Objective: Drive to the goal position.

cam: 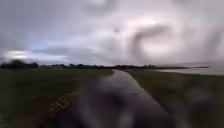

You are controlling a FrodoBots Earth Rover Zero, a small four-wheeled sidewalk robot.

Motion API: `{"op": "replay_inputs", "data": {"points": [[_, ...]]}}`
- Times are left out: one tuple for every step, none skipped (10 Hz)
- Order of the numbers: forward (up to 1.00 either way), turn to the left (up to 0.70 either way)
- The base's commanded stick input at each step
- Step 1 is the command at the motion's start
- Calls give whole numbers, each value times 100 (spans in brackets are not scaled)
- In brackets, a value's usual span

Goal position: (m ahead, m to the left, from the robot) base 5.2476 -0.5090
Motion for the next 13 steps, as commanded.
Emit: {"op": "replay_inputs", "data": {"points": [[70,0],[70,0],[70,0],[70,0],[70,0],[70,0],[70,0],[70,0],[70,0],[70,-14],[70,-14],[70,-14],[70,-14]]}}
